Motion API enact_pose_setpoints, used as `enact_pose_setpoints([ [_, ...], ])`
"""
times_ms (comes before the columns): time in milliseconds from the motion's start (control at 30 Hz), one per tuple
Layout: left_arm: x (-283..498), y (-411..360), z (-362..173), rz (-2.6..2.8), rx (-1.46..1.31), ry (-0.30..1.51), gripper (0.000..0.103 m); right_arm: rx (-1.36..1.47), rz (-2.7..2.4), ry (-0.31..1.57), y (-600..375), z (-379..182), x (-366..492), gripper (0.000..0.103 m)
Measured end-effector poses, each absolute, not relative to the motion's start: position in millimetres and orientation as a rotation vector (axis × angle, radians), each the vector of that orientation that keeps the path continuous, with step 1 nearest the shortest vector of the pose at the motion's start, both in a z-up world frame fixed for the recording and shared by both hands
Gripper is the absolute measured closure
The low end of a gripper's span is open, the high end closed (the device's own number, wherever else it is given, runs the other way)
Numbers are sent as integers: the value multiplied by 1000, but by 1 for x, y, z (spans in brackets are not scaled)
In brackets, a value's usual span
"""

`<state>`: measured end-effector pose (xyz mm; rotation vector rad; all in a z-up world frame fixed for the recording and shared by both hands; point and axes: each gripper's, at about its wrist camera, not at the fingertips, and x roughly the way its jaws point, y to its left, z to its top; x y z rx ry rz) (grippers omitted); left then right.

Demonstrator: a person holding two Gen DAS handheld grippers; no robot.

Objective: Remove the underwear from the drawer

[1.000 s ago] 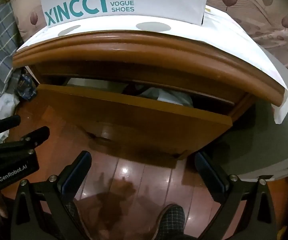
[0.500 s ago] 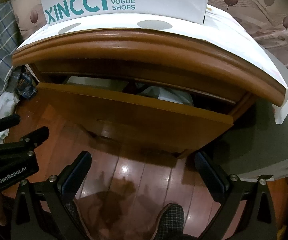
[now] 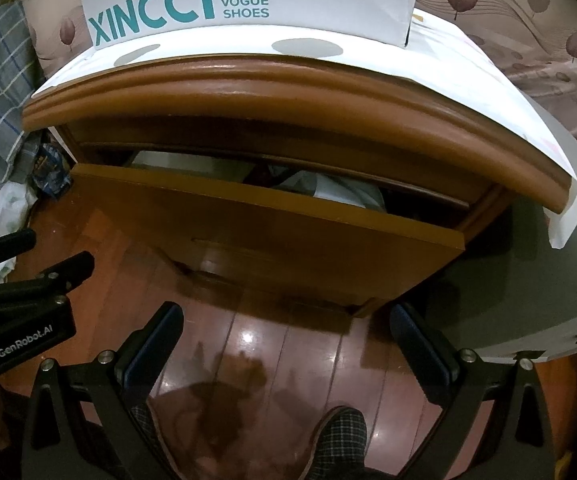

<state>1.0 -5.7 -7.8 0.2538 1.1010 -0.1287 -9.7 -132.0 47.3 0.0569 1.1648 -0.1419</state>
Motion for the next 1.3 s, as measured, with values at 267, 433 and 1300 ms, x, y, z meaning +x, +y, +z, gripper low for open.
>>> enact_pose_setpoints([
  [267, -1, -6, -9, -129, 251, 1107, 26, 58, -144, 1166, -133, 46, -11, 1],
  [433, -2, -6, -8, -133, 252, 1106, 26, 58, -144, 1164, -134, 46, -11, 1],
  [1300, -1, -6, -10, -130, 253, 1108, 26, 63, -143, 1164, -134, 47, -12, 1],
])
